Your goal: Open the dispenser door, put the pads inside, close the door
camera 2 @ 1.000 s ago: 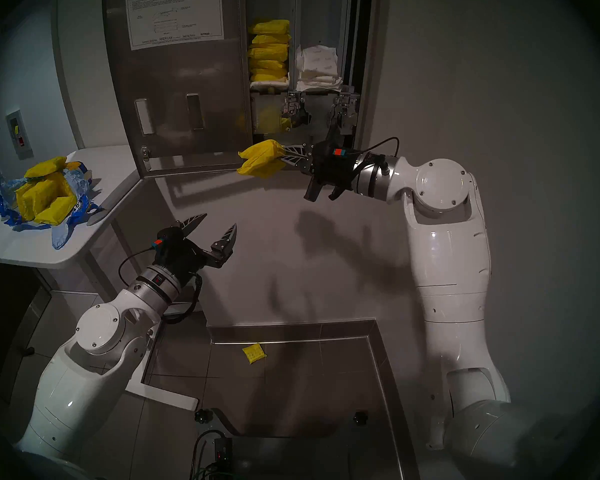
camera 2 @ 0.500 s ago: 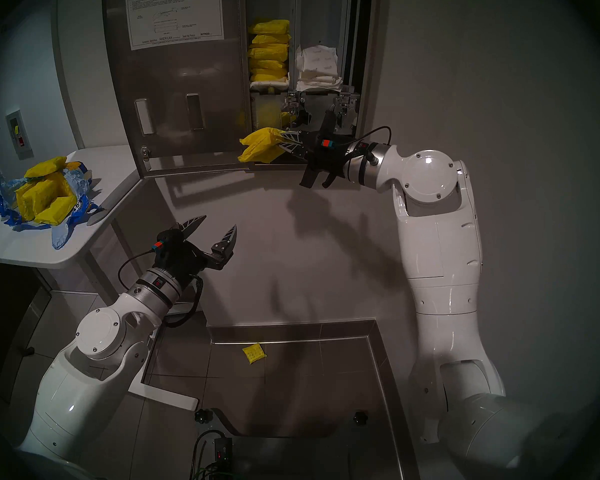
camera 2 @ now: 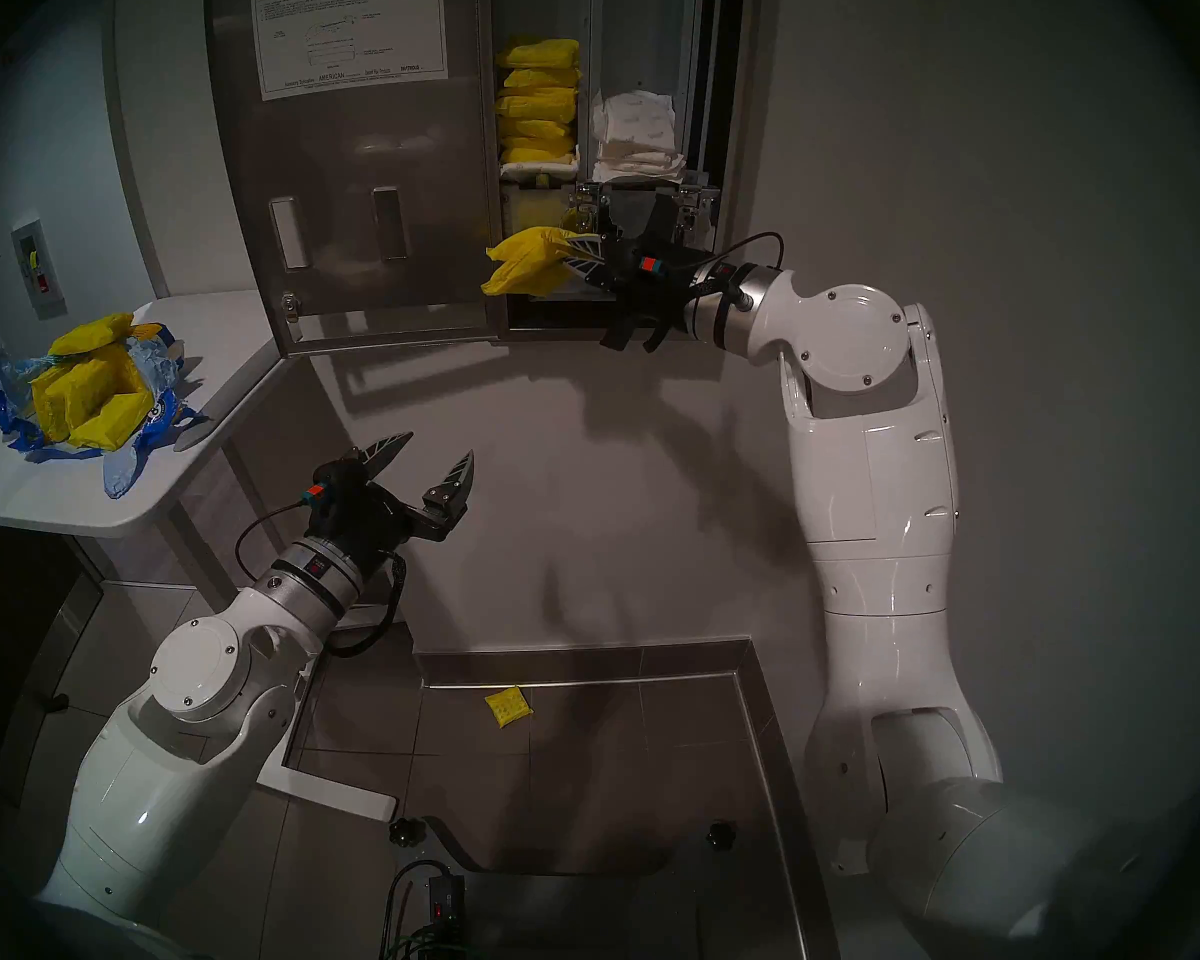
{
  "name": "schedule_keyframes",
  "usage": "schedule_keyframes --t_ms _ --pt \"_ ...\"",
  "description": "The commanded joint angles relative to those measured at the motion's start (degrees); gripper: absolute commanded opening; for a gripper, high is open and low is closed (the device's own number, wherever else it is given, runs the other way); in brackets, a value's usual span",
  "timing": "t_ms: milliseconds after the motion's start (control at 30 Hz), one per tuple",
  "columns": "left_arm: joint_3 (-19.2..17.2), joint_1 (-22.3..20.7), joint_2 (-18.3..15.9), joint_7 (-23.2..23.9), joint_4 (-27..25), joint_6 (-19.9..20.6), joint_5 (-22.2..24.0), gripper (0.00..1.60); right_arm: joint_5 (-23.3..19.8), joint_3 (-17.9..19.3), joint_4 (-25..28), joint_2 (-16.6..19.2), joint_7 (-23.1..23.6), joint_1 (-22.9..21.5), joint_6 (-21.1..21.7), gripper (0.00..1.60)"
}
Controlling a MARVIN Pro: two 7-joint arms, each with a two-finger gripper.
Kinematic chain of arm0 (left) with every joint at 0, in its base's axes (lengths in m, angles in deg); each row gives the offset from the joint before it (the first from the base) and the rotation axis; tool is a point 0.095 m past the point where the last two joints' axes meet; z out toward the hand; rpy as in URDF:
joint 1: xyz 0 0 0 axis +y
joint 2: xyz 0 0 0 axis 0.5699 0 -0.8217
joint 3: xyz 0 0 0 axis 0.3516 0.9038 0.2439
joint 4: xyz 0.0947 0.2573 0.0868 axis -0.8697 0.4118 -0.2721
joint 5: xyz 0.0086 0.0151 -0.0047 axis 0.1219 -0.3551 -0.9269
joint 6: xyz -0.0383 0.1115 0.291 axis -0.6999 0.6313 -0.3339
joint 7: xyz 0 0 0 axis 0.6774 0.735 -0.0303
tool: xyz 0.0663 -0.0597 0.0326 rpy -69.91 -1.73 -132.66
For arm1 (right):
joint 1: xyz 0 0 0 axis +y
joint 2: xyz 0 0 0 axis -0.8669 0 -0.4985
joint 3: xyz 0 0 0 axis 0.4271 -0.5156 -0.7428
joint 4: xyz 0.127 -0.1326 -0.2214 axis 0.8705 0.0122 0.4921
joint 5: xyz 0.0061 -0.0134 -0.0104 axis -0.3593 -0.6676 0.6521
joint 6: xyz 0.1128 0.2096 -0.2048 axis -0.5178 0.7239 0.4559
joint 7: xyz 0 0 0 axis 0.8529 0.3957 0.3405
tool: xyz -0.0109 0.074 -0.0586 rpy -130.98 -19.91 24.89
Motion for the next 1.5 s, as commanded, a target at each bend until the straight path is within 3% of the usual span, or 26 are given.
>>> schedule_keyframes --t_ms 0,267,467,600,1467 --pt "-0.2 -1.1 -0.1 0.4 -1.8 -0.4 0.0 1.60 0.9 0.4 1.6 -0.9 -2.1 -3.8 -0.3 0.00" --pt "-0.2 -1.3 -0.1 0.5 -1.4 -0.3 -0.4 1.60 0.7 1.0 1.8 -2.1 -1.9 -3.7 0.3 0.00" --pt "-0.3 -1.1 0.2 0.4 -1.4 -0.6 -0.6 1.60 -7.5 5.2 3.2 -4.9 0.6 -0.5 4.6 0.00" --pt "-0.3 -1.1 0.4 0.4 -1.4 -0.7 -0.8 1.60 -9.4 5.8 3.4 -5.1 1.7 -0.5 6.2 0.00" --pt "-0.6 -1.0 1.1 0.8 -1.4 -0.5 -1.4 1.60 -10.1 6.5 3.5 -5.6 3.0 -0.7 7.5 0.00"
